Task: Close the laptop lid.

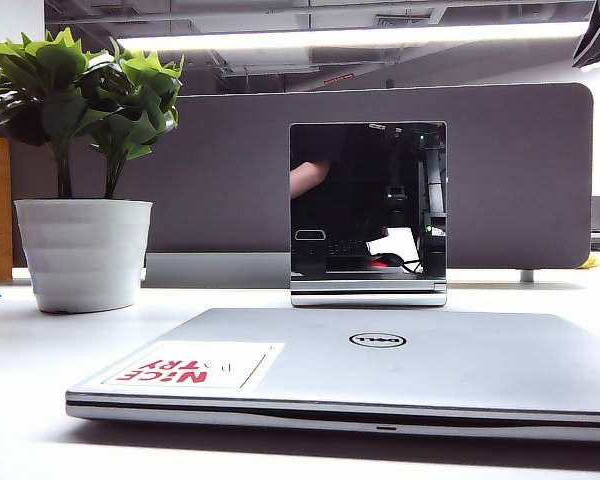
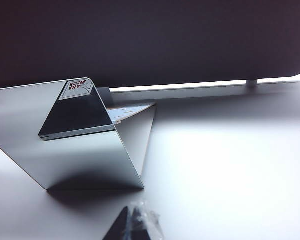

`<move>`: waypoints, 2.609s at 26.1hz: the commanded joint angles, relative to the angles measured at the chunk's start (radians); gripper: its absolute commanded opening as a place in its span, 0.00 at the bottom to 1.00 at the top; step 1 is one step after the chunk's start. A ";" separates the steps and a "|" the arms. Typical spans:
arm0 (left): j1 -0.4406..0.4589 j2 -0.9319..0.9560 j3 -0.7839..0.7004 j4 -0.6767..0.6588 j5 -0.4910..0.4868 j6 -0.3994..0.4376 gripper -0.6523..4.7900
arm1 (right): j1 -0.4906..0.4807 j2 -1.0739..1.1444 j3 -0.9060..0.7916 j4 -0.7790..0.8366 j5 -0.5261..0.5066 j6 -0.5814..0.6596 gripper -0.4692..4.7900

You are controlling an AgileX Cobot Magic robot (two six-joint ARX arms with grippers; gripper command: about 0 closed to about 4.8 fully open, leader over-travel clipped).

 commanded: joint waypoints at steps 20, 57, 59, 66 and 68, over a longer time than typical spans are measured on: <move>0.002 0.001 0.001 0.008 0.023 0.018 0.11 | 0.000 -0.002 0.004 0.013 0.002 0.003 0.09; 0.002 0.001 0.001 0.008 0.023 0.018 0.11 | -0.001 0.000 0.004 0.008 0.222 -0.092 0.09; 0.002 0.001 0.001 0.008 0.023 0.018 0.11 | -0.001 0.000 0.004 0.010 0.249 -0.091 0.09; 0.002 0.001 0.001 0.008 0.023 0.018 0.11 | 0.000 -0.010 0.003 -0.029 0.252 -0.090 0.09; 0.002 0.001 0.001 0.008 0.023 0.018 0.11 | 0.000 -0.037 0.003 -0.071 0.253 -0.090 0.09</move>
